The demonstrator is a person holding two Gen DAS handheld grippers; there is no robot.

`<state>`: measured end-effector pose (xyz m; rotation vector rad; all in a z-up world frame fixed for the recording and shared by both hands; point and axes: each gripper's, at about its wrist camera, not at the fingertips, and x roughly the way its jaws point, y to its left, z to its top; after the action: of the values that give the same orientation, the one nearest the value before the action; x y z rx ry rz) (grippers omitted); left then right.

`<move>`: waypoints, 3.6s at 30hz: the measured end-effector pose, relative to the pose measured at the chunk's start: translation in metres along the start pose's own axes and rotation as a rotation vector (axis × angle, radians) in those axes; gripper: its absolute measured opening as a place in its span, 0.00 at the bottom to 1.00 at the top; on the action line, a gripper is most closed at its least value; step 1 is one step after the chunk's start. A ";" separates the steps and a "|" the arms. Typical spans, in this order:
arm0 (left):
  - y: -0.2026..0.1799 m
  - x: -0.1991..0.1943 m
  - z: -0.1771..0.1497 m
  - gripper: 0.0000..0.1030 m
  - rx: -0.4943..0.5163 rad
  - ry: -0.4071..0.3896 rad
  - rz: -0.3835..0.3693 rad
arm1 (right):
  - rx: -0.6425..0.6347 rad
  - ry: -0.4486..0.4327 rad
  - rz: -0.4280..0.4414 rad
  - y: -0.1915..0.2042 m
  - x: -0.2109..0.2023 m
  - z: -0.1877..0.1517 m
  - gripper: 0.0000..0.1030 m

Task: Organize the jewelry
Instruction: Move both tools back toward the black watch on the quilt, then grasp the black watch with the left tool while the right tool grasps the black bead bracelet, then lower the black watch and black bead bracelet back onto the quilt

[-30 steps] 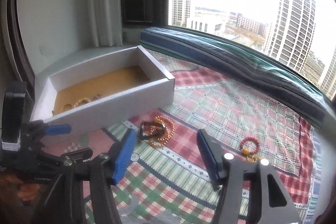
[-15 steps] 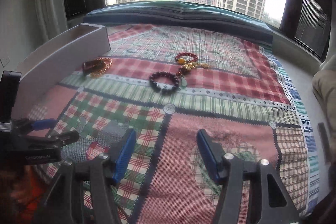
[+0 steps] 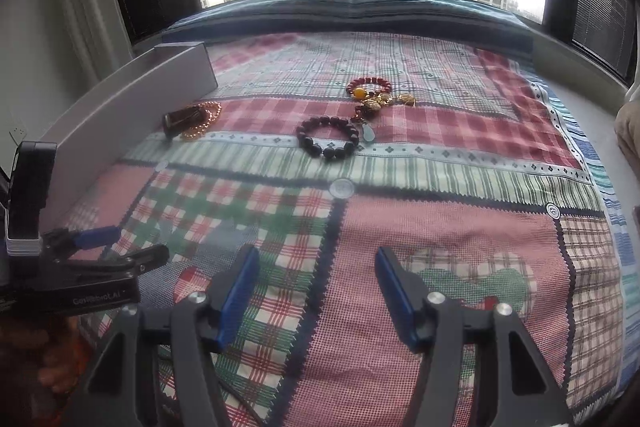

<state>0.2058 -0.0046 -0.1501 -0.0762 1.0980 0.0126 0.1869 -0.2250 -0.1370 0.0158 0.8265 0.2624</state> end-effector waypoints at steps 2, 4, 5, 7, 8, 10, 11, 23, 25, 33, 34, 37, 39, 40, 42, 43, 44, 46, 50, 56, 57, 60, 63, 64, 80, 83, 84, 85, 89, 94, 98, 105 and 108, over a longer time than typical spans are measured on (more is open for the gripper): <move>0.004 0.005 0.006 0.83 -0.010 0.007 0.003 | 0.003 0.012 0.007 -0.001 0.005 0.000 0.60; 0.012 0.008 0.016 0.83 -0.025 0.010 0.002 | 0.002 0.026 0.011 -0.002 0.011 0.001 0.60; 0.018 0.009 0.024 0.83 -0.038 0.007 0.003 | 0.003 0.031 0.014 -0.002 0.013 0.002 0.60; 0.033 0.009 0.044 0.83 -0.082 -0.015 0.008 | 0.005 0.038 0.022 -0.004 0.018 0.005 0.60; 0.042 0.009 0.056 0.83 -0.107 -0.035 0.009 | 0.007 0.040 0.026 -0.005 0.020 0.007 0.60; 0.060 0.012 0.082 0.83 -0.153 -0.063 0.017 | 0.011 0.041 0.029 -0.008 0.023 0.013 0.60; 0.068 0.016 0.094 0.83 -0.174 -0.069 0.017 | 0.013 0.039 0.028 -0.009 0.025 0.016 0.60; 0.098 0.073 0.154 0.60 -0.262 -0.029 0.013 | -0.006 0.031 0.034 -0.012 0.038 0.036 0.60; 0.096 0.075 0.155 0.55 -0.257 -0.023 0.013 | -0.004 0.026 0.027 -0.016 0.041 0.042 0.60; 0.115 0.058 0.152 0.61 -0.320 -0.052 -0.064 | 0.001 0.004 0.014 -0.023 0.045 0.056 0.60; 0.116 0.059 0.155 0.61 -0.326 -0.056 -0.058 | 0.001 0.008 0.017 -0.023 0.047 0.056 0.60; 0.118 0.073 0.164 0.46 -0.346 -0.040 -0.041 | -0.005 0.024 0.030 -0.019 0.053 0.053 0.60; 0.117 0.084 0.167 0.24 -0.356 -0.013 -0.046 | -0.010 0.032 0.041 -0.015 0.056 0.052 0.60; 0.117 0.086 0.167 0.18 -0.358 -0.017 -0.048 | -0.013 0.033 0.046 -0.013 0.057 0.052 0.60; 0.118 0.089 0.165 0.11 -0.348 -0.008 -0.048 | -0.022 0.031 0.047 -0.012 0.057 0.052 0.60; 0.119 0.088 0.163 0.11 -0.347 -0.006 -0.055 | -0.028 0.032 0.044 -0.012 0.058 0.054 0.60; 0.120 0.086 0.161 0.11 -0.344 -0.003 -0.064 | -0.039 0.032 0.042 -0.012 0.060 0.056 0.60; 0.121 0.080 0.153 0.11 -0.330 0.000 -0.077 | -0.075 0.027 0.042 -0.012 0.066 0.064 0.60; 0.116 0.058 0.130 0.11 -0.270 0.017 -0.113 | -0.148 0.072 0.097 -0.007 0.101 0.084 0.59; 0.083 0.032 0.091 0.11 -0.131 0.066 -0.171 | -0.226 0.150 0.096 0.009 0.156 0.101 0.44; 0.076 0.030 0.086 0.11 -0.110 0.076 -0.183 | -0.236 0.159 0.084 0.011 0.161 0.101 0.38; 0.059 0.031 0.078 0.11 -0.071 0.101 -0.203 | -0.263 0.164 0.081 0.015 0.158 0.099 0.14; 0.047 0.030 0.068 0.11 -0.042 0.106 -0.191 | -0.259 0.202 0.103 0.016 0.148 0.089 0.13; 0.044 0.030 0.064 0.11 -0.034 0.106 -0.190 | -0.258 0.218 0.111 0.017 0.142 0.084 0.13; 0.041 -0.009 0.019 0.67 0.005 0.036 -0.119 | -0.103 0.216 0.130 0.003 0.031 -0.003 0.31; 0.048 -0.018 0.010 0.78 -0.004 0.021 -0.083 | -0.089 0.189 0.077 -0.004 0.017 -0.010 0.53; 0.049 -0.020 0.008 0.82 -0.006 0.014 -0.069 | -0.084 0.182 0.065 -0.006 0.015 -0.011 0.54; 0.051 -0.021 0.005 0.85 -0.006 0.009 -0.055 | -0.076 0.180 0.054 -0.009 0.013 -0.013 0.54; 0.053 -0.015 -0.005 0.86 -0.007 0.021 -0.017 | -0.037 0.195 0.003 -0.019 0.014 -0.025 0.62; 0.050 -0.003 -0.016 0.87 0.005 0.015 0.056 | -0.025 0.219 -0.050 -0.016 0.015 -0.040 0.62; 0.052 0.005 -0.019 0.94 0.000 0.003 0.090 | 0.018 0.164 0.054 -0.014 0.003 -0.042 0.62; 0.055 0.008 -0.020 1.00 -0.012 -0.013 0.101 | -0.008 0.168 0.002 -0.004 0.003 -0.037 0.62; 0.056 0.008 -0.021 1.00 -0.016 -0.007 0.093 | -0.014 0.163 -0.002 -0.001 0.002 -0.034 0.62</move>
<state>0.1883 0.0492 -0.1698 -0.0393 1.0937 0.1055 0.1637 -0.2281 -0.1618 -0.0201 0.9865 0.2705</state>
